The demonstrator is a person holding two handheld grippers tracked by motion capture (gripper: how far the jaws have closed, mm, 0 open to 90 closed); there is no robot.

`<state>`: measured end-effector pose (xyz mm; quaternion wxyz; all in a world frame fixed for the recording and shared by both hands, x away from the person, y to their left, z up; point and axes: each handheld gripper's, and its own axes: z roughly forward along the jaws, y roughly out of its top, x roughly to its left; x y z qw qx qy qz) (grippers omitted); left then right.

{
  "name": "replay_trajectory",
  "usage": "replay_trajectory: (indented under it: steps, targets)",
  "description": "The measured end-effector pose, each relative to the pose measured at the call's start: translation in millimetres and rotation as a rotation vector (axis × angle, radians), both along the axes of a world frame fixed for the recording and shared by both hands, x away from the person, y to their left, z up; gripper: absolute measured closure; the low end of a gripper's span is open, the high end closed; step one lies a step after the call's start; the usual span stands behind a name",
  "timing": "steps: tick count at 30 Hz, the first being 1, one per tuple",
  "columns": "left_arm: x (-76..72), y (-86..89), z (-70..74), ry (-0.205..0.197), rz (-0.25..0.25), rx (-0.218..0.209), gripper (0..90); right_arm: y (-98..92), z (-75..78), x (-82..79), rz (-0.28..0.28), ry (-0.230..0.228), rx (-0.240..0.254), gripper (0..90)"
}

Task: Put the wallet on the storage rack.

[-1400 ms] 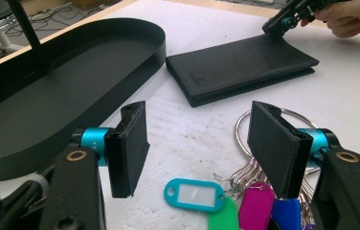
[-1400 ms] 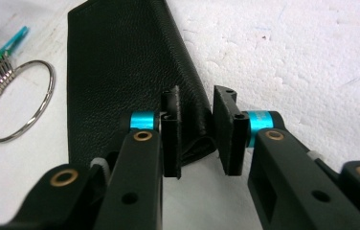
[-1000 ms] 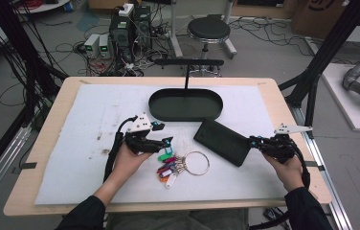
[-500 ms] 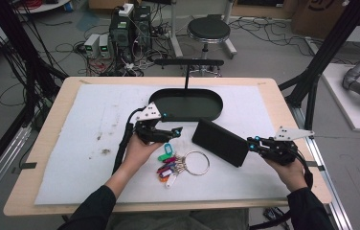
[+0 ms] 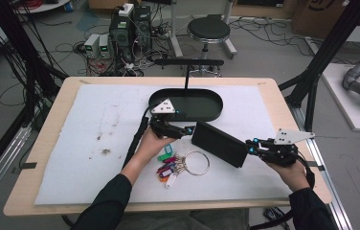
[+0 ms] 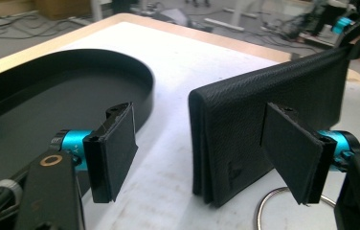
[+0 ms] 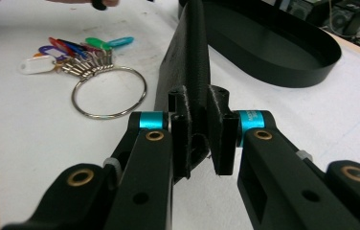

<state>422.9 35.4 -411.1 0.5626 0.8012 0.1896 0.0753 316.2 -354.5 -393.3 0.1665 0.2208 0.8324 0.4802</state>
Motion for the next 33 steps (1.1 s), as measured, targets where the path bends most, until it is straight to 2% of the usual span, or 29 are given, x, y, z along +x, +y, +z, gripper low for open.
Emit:
replay_trajectory:
  steps: [1, 3, 5, 10, 13, 15, 16, 17, 19, 21, 22, 24, 25, 27, 28, 29, 30, 31, 33]
  targets:
    - [0.9, -3.2, -0.4, -0.003, -0.01, 0.014, 28.2, 0.1, 0.2, -0.5, 0.006, 0.002, 0.0, 81.8]
    - [0.7, -7.8, -2.1, -0.02, -0.024, 0.008, 28.2, -0.2, 0.4, -0.4, 0.023, 0.001, 0.002, 81.8]
    - [1.5, -11.1, -4.0, -0.024, -0.039, 0.02, 28.1, -0.3, 0.6, -0.7, 0.027, 0.001, 0.002, 81.8]
    - [5.6, -16.8, -10.0, -0.004, -0.076, 0.005, 28.1, -1.3, 0.9, -0.9, 0.056, 0.003, 0.007, 81.8]
    - [7.0, -21.0, -11.5, 0.011, -0.128, -0.009, 29.6, -1.2, 1.0, -1.2, 0.07, 0.003, 0.008, 81.7]
    - [5.7, -23.5, -11.4, -0.003, -0.168, 0.008, 37.3, -1.0, 1.0, -1.2, 0.075, 0.001, 0.008, 81.5]
    - [4.3, -24.7, -11.4, -0.017, -0.197, 0.026, 45.5, -1.2, 0.9, -1.0, 0.073, 0.002, 0.008, 81.4]
    - [3.1, -26.0, -11.3, -0.032, -0.194, 0.046, 48.1, -1.3, 0.9, -0.9, 0.072, 0.003, 0.008, 81.1]
    - [3.5, -24.3, -10.7, -0.031, -0.196, 0.046, 52.1, -2.9, 0.5, -0.4, 0.075, 0.007, 0.013, 80.3]
    - [3.5, -22.4, -10.1, -0.034, -0.204, 0.047, 60.1, -5.4, -1.7, 0.6, 0.067, 0.008, 0.02, 77.3]
    - [3.4, -21.6, -9.6, -0.041, -0.209, 0.052, 60.1, -5.4, -1.7, 0.6, 0.067, 0.008, 0.02, 77.3]
    - [2.8, -20.1, -9.5, -0.046, -0.211, 0.05, 66.4, -7.5, -3.5, 2.3, 0.057, 0.026, 0.032, 70.2]
    - [3.0, -18.8, -9.9, -0.041, -0.215, 0.04, 66.4, -7.5, -3.5, 2.3, 0.057, 0.026, 0.032, 70.2]
    - [3.0, -16.5, -11.7, -0.028, -0.222, 0.021, 69.7, -9.0, -5.7, 4.9, 0.041, 0.048, 0.034, 55.6]
    - [1.5, -15.4, -13.1, -0.023, -0.215, 0.01, 70.2, -10.2, -7.6, 6.9, 0.024, 0.068, 0.04, 49.7]
    - [1.4, -14.7, -13.4, -0.019, -0.219, 0.008, 71.4, -13.7, -12.1, 10.1, -0.001, 0.106, 0.07, 43.3]
    - [1.2, -14.1, -13.4, -0.015, -0.223, 0.004, 71.4, -13.7, -12.1, 10.1, -0.001, 0.106, 0.07, 43.3]
    - [0.5, -13.7, -12.8, -0.017, -0.229, 0.0, 72.3, -15.0, -13.1, 12.1, -0.002, 0.128, 0.074, 39.4]
    - [-1.3, -13.8, -10.9, -0.026, -0.232, 0.001, 72.7, -15.2, -16.9, 18.0, -0.015, 0.202, 0.102, 34.9]
